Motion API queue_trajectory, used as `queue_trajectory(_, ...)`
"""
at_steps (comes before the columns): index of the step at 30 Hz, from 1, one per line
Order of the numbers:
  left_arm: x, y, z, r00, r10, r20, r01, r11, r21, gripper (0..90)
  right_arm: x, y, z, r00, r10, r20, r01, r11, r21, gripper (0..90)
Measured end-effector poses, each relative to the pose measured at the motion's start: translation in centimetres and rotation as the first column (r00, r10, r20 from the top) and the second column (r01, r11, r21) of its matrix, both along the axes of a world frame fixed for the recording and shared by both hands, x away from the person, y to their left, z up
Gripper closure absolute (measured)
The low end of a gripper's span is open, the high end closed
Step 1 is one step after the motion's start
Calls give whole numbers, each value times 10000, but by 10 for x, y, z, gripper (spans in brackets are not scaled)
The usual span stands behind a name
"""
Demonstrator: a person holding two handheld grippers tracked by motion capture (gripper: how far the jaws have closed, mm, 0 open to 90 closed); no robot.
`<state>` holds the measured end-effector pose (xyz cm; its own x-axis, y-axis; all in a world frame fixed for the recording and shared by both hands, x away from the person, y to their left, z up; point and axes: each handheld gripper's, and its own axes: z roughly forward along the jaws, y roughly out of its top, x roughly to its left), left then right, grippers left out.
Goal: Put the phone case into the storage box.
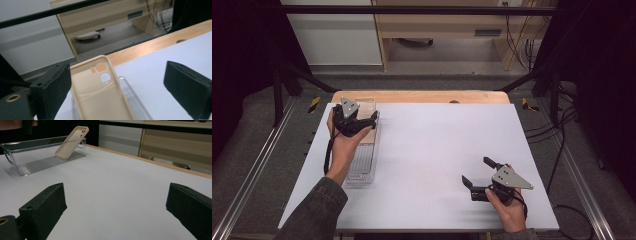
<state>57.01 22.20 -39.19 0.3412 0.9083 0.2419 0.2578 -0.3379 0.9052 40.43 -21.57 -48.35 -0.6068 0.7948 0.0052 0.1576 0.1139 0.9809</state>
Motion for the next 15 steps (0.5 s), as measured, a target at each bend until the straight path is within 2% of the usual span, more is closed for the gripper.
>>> queue_trajectory(1, -2, -1, 0, 9999, 42, 136, -45, 9996, 273, 50, 0, 0, 0, 10000, -14, -6, 14, 10000, 5, 27)
queue_trajectory(4, -5, -1, 3, 9997, -1, 253, -11, 9989, 471, 38, 0, 0, 0, 10000, -8, -9, 8, 10000, -50, 27)
queue_trajectory(11, -10, -1, 8, 9995, -160, 283, 148, 9989, 441, 33, 0, 0, 0, 10000, -29, -5, 29, 10000, -51, 27)
queue_trajectory(15, -15, -3, 12, 9987, -422, 298, 409, 9982, 446, 33, 0, -1, 0, 10000, -58, -9, 58, 10000, -49, 27)
